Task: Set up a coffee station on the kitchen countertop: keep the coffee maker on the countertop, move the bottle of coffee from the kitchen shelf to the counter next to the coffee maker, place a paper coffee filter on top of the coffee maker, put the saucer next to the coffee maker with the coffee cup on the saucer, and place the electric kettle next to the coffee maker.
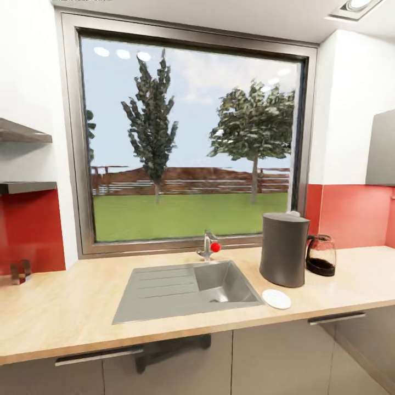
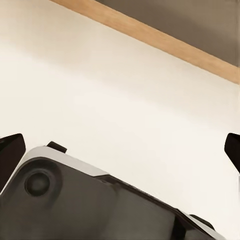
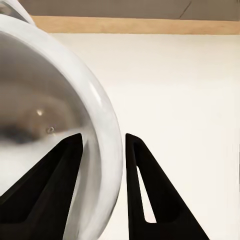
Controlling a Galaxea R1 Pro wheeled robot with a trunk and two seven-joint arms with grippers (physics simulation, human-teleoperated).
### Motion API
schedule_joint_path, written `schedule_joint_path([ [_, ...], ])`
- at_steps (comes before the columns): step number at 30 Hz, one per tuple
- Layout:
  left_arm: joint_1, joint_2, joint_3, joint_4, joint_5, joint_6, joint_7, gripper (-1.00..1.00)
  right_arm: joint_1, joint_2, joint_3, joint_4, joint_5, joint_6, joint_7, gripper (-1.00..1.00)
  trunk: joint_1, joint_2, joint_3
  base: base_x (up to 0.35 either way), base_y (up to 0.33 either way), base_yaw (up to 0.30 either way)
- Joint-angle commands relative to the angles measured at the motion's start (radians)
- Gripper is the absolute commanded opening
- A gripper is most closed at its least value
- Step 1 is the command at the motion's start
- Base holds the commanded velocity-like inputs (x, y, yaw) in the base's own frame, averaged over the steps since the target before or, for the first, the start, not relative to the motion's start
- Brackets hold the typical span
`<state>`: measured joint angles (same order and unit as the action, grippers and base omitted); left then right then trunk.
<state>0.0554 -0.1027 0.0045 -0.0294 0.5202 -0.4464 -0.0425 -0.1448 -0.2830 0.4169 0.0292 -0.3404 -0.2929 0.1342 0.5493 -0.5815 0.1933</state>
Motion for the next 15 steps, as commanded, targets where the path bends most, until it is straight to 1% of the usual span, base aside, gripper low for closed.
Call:
schedule_joint_path([
  [1, 0.001, 0.0, 0.0, -0.001, 0.007, -0.001, -0.004, 1.0, -0.001, 0.0, 0.005, 0.003, -0.011, -0.005, 0.007, -1.0, 0.0, 0.0, 0.0, 0.072, -0.293, 0.24],
  [3, 0.001, 0.0, 0.0, -0.001, 0.007, -0.001, -0.005, 1.0, -0.001, -0.001, 0.005, 0.003, -0.011, -0.005, 0.007, -1.0, 0.0, 0.0, -0.001, 0.041, -0.296, 0.149],
  [6, 0.001, 0.0, 0.0, -0.001, 0.007, -0.001, -0.004, 1.0, -0.001, -0.002, 0.005, 0.003, -0.011, -0.005, 0.007, -1.0, 0.0, 0.0, -0.001, 0.018, -0.304, 0.065],
  [15, 0.001, 0.0, 0.0, -0.001, 0.007, -0.001, -0.005, 1.0, -0.001, -0.003, 0.005, 0.003, -0.011, -0.005, 0.007, -1.0, 0.0, 0.0, -0.001, 0.003, -0.313, 0.012],
])
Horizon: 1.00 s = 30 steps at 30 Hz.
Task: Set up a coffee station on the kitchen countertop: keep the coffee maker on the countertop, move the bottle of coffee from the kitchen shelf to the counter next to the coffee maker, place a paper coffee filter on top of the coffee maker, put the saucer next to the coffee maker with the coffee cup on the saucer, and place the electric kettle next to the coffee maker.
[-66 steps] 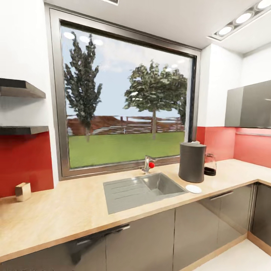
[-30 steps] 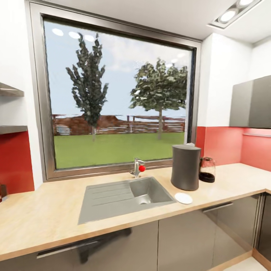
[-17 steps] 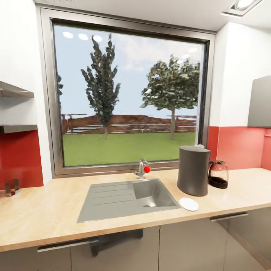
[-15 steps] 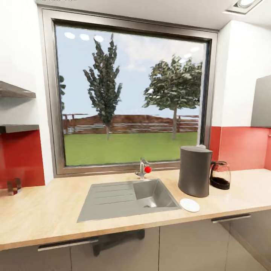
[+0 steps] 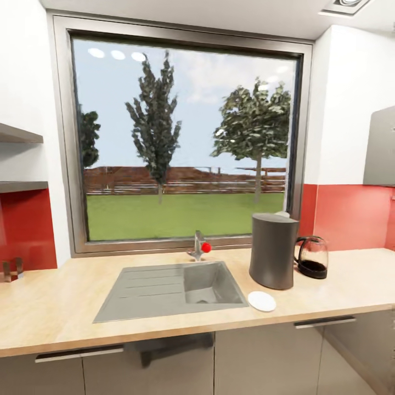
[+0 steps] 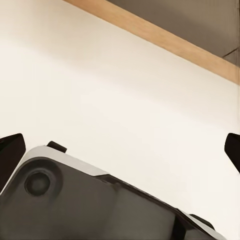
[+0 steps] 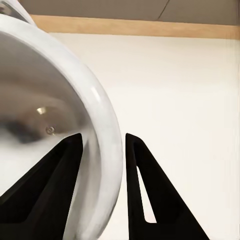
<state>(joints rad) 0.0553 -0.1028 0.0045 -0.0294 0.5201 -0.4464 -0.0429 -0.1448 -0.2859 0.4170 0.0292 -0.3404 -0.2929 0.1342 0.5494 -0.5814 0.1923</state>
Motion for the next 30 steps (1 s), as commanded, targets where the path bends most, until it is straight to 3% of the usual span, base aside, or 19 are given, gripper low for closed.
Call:
schedule_joint_path([
  [1, 0.001, 0.0, 0.0, -0.001, 0.008, -0.002, -0.005, 1.0, -0.001, 0.0, 0.005, 0.003, -0.011, -0.005, 0.007, -1.0, 0.0, -0.001, 0.0, 0.0, -0.316, 0.002],
  [16, 0.001, 0.0, 0.0, -0.001, 0.007, -0.002, -0.004, 1.0, -0.001, -0.004, 0.004, 0.003, -0.011, -0.005, 0.007, -1.0, 0.0, -0.001, 0.0, 0.0, -0.317, 0.013],
  [30, 0.001, 0.0, 0.0, -0.001, 0.006, -0.007, -0.005, 1.0, -0.001, -0.006, 0.003, 0.003, -0.011, -0.006, 0.007, -1.0, 0.0, -0.001, 0.0, 0.0, -0.319, 0.242],
])
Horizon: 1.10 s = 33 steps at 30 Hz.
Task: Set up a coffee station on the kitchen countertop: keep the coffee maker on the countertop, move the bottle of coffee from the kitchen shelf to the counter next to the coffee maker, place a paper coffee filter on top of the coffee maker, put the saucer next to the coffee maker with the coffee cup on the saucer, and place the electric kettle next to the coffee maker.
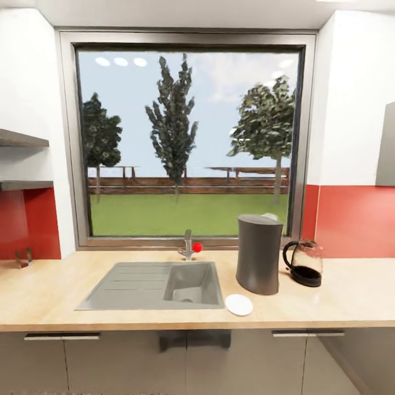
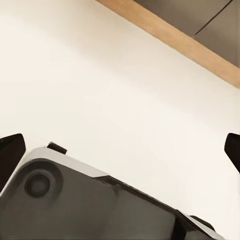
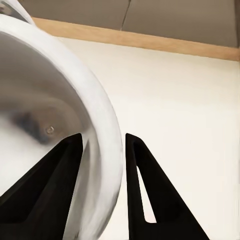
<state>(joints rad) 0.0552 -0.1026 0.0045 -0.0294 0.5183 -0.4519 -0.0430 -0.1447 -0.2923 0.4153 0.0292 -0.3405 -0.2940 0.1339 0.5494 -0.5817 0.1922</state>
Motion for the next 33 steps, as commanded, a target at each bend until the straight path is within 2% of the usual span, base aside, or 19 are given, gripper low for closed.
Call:
schedule_joint_path([
  [1, 0.001, 0.0, 0.0, -0.001, 0.008, -0.005, -0.005, 1.0, -0.001, 0.0, 0.005, 0.003, -0.011, -0.005, 0.008, -1.0, 0.0, 0.0, 0.0, 0.0, -0.322, 0.274],
  [6, 0.001, -0.001, 0.0, -0.001, 0.008, -0.029, -0.004, 1.0, -0.001, -0.001, 0.005, 0.003, -0.012, -0.016, 0.009, -1.0, 0.0, 0.0, 0.0, 0.0, -0.326, 0.275],
  [16, 0.001, 0.0, 0.0, -0.001, 0.008, -0.034, -0.005, 1.0, -0.001, -0.001, 0.005, 0.003, -0.013, -0.023, 0.009, -1.0, 0.0, 0.0, 0.0, -0.056, -0.311, 0.258],
  [33, 0.001, 0.001, -0.007, -0.001, 0.008, -0.03, -0.004, 1.0, -0.001, 0.004, 0.013, 0.003, -0.003, -0.006, 0.021, -1.0, 0.0, 0.0, 0.0, -0.254, -0.221, 0.021],
])
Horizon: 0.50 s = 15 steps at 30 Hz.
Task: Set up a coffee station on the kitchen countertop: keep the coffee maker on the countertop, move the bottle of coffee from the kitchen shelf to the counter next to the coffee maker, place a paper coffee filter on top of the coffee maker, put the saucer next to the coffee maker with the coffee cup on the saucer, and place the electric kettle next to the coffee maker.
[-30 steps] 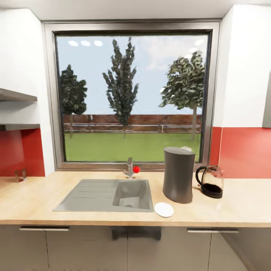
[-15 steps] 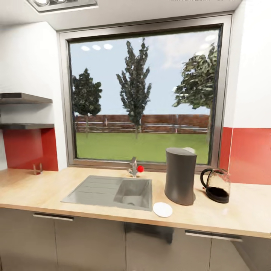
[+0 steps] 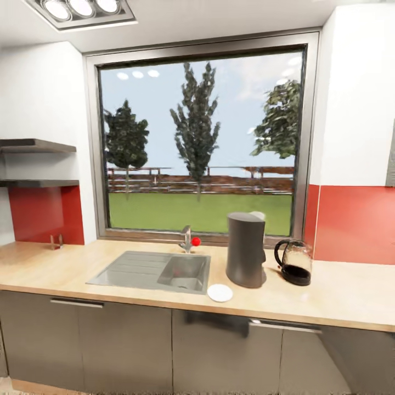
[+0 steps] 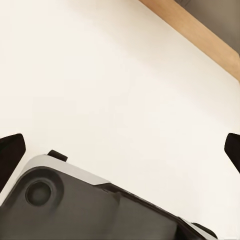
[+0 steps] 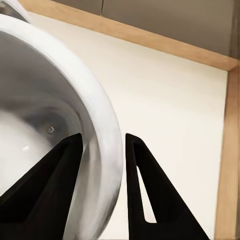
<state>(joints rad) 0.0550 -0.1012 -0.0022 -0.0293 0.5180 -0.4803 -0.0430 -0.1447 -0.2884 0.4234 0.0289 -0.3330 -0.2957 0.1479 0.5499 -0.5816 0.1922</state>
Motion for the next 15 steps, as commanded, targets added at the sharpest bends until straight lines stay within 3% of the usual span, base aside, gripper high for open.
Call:
schedule_joint_path([
  [1, 0.001, 0.0, -0.001, -0.001, 0.008, -0.001, -0.005, 1.0, -0.001, 0.001, 0.006, 0.003, -0.011, -0.004, 0.007, -1.0, 0.0, 0.0, 0.0, -0.233, -0.159, 0.0],
  [8, 0.002, 0.003, 0.0, -0.003, 0.014, 0.001, -0.003, 1.0, -0.001, 0.006, 0.005, -0.012, -0.01, -0.004, 0.007, -1.0, 0.0, 0.0, 0.0, -0.052, -0.033, 0.0],
  [9, 0.002, 0.033, 0.009, -0.003, 0.038, 0.002, -0.002, 1.0, -0.002, 0.008, 0.003, -0.147, -0.011, -0.005, 0.014, -1.0, 0.0, 0.0, 0.0, 0.0, 0.0, 0.0],
  [13, 0.002, 0.052, 0.01, -0.003, 0.058, 0.002, -0.002, 1.0, -0.003, 0.01, 0.005, -0.256, -0.007, 0.003, 0.007, -1.0, 0.0, 0.0, -0.001, 0.0, 0.0, 0.0],
  [15, 0.002, 0.062, 0.01, -0.003, 0.063, 0.002, -0.002, 1.0, -0.003, 0.011, 0.002, -0.353, -0.009, 0.073, -0.009, -1.0, 0.0, 0.0, -0.004, 0.0, 0.0, 0.0],
])
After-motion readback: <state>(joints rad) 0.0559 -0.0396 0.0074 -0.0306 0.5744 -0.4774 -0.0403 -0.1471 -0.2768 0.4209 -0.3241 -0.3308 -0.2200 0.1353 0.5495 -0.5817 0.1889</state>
